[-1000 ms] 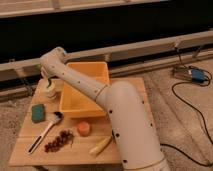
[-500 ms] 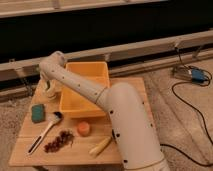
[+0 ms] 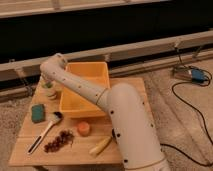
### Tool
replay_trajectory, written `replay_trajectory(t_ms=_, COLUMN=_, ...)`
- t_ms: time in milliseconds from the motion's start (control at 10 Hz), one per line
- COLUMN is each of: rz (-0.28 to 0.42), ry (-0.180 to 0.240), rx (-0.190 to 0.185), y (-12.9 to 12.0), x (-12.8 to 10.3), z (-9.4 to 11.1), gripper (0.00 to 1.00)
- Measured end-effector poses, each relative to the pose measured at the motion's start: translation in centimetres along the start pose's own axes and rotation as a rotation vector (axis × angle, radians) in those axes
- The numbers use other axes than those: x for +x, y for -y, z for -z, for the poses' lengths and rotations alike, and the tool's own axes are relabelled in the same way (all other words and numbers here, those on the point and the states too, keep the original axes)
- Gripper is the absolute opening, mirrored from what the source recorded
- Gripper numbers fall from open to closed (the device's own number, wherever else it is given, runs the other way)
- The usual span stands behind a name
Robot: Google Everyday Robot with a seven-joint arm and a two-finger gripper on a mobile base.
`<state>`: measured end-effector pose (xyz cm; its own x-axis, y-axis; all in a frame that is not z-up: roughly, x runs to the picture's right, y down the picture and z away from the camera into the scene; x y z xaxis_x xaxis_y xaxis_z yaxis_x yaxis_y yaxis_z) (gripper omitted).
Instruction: Place pepper in paper cup
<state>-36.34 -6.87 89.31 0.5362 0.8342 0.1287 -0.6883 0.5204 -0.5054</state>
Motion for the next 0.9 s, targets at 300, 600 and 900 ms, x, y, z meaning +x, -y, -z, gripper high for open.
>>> replay_trajectory(t_ms=300, rz=-0.009, ry=0.006, rx=0.005, y=0.41, x=0.15, z=0.49, gripper=0.8)
replay_trajectory(t_ms=600, rz=-0.013, ry=0.008, rx=0.004, y=1.07, x=0.18, z=0.96, gripper=0.8)
replay_trajectory(t_ms=900, rz=-0.011, ry=0.008, rx=0.0, y=0.81, x=0.14, z=0.9, gripper=0.8)
